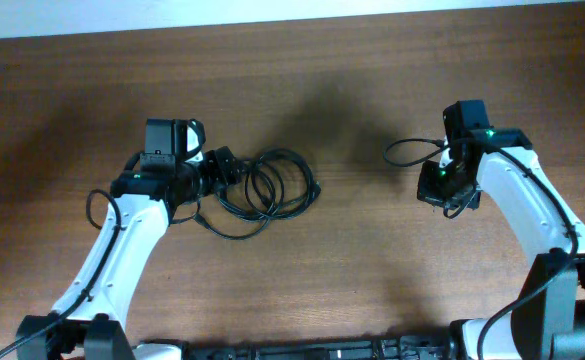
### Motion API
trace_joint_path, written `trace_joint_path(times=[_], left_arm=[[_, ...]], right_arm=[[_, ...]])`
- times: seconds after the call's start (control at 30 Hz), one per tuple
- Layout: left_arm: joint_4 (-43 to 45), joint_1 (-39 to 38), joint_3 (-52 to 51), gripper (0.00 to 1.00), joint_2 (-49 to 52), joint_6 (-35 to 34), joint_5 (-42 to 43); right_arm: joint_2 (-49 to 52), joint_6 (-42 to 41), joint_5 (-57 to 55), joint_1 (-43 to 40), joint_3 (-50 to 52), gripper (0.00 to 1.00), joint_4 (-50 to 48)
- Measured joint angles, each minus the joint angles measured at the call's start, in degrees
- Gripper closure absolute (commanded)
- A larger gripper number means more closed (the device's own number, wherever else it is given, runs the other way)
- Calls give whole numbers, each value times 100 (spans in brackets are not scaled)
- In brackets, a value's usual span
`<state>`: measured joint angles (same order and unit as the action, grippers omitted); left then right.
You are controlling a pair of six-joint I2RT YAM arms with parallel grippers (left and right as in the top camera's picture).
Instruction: Untangle cables
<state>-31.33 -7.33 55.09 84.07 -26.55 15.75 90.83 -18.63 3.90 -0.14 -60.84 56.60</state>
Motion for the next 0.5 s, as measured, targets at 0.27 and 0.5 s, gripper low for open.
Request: trace_joint_path(times=[0.27,0.5], left_arm=[[769,-1248,37,28,745,1200,-37],[1244,-1891,114,100,1956,555,-42]], right_arm=[[11,2,24,0,4,90,13],[11,7,24,0,7,90,24]])
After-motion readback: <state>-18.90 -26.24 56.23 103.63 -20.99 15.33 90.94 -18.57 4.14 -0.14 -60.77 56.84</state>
